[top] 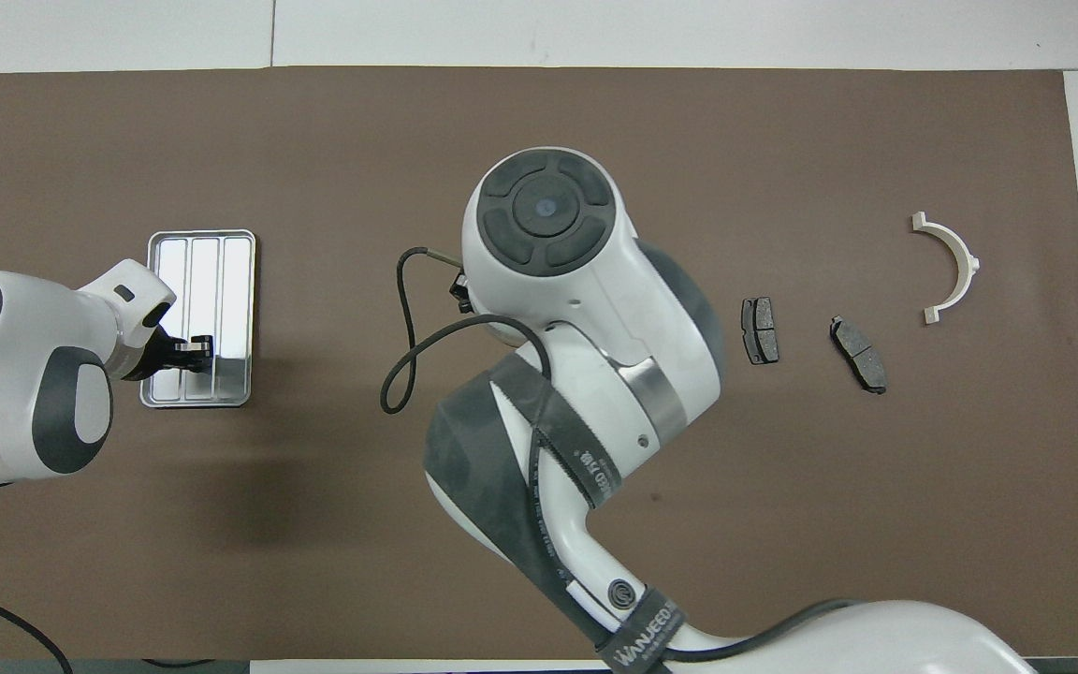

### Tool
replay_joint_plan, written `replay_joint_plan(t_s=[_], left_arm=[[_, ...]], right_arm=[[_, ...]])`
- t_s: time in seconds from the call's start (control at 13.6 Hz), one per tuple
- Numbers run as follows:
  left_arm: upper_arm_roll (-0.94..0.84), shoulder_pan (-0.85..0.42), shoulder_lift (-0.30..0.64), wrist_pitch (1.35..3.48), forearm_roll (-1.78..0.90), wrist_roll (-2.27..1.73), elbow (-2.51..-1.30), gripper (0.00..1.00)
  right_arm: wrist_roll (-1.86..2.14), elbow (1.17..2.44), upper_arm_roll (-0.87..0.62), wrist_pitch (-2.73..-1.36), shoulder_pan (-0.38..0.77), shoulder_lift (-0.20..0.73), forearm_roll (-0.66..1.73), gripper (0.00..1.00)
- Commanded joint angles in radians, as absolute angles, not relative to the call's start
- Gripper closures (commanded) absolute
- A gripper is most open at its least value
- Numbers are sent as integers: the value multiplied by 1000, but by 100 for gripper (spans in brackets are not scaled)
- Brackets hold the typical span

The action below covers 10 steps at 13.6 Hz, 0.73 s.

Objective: Pick bearing gear from pile to tray

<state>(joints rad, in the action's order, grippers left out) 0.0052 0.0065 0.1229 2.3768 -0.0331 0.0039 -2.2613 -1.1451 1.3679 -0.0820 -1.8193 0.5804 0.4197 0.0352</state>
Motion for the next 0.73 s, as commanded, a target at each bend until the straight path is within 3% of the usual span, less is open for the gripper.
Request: replay_joint_plan(t_s=[0.0,0.37,0.66], left_arm=[[5,3,84,2413,-52,8,-2312,89],[6,2,84,2413,-52,14,-2315,88],[6,0,84,2414,-52,15,-2321,84]], right_arm=[[-1181,1413,-78,-1934,607,465,43,100],[-1285,1402,-78,-2132,670,641,-48,100],[-1287,1413,-75,-2259,667,710,-64,100]])
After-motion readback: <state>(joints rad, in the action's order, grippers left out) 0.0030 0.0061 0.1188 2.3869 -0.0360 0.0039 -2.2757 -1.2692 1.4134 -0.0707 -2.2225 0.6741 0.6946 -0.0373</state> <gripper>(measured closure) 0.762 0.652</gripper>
